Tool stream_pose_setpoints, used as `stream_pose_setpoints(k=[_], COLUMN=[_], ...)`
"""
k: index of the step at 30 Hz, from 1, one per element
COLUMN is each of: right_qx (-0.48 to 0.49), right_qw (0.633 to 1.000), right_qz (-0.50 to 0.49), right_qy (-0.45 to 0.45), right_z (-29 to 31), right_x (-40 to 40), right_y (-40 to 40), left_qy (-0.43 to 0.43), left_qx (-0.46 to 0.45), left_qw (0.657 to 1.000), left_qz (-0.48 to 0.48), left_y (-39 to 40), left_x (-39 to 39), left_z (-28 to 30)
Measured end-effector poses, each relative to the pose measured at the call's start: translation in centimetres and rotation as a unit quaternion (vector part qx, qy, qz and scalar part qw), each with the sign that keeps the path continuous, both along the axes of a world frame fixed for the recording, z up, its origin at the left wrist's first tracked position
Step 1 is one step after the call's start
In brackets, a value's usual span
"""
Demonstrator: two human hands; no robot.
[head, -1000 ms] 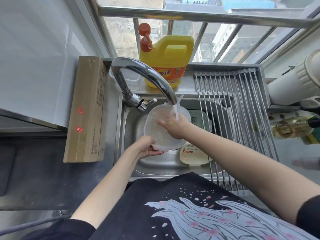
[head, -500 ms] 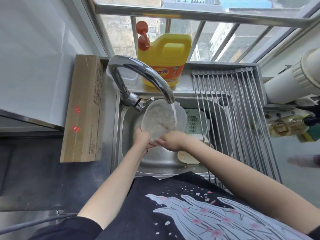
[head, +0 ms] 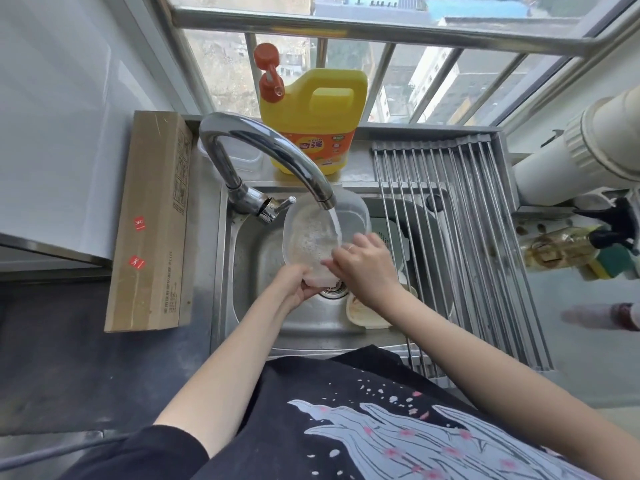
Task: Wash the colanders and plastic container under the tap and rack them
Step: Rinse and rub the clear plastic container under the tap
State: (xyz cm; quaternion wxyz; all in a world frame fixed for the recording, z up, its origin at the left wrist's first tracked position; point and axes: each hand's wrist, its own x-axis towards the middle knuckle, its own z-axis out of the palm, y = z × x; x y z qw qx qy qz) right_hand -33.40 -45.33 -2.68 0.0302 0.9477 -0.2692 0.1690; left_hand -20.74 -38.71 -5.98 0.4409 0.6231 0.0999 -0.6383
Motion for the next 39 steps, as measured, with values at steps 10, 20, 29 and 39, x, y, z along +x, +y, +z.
stream_pose_setpoints(k=[10, 20, 29, 39], right_qx=[0.608, 0.412, 0.346, 0.707], right_qw=[0.713, 0.833, 0.806, 0.537], right_qz=[-0.339, -0.302, -0.413, -0.427], right_qy=[-0.084, -0.213, -0.246, -0.17], right_z=[-0.3, 0.3, 2.1, 3.9], right_x=[-0.6, -4.3, -4.7, -2.1], right_y=[-1.8, -0.5, -0.7, 0.0], left_qy=[-0.332, -0.349, -0.239, -0.312], left_qx=[-0.018, -0.078, -0.06, 0.018], left_qw=[0.931, 0.892, 0.927, 0.923], left_qz=[-0.155, -0.276, -0.282, -0.223], left_y=[1.9, 1.3, -0.7, 0.4], left_x=[3.9, 1.9, 0.5, 1.6], left_z=[1.4, 1.4, 1.7, 3.7])
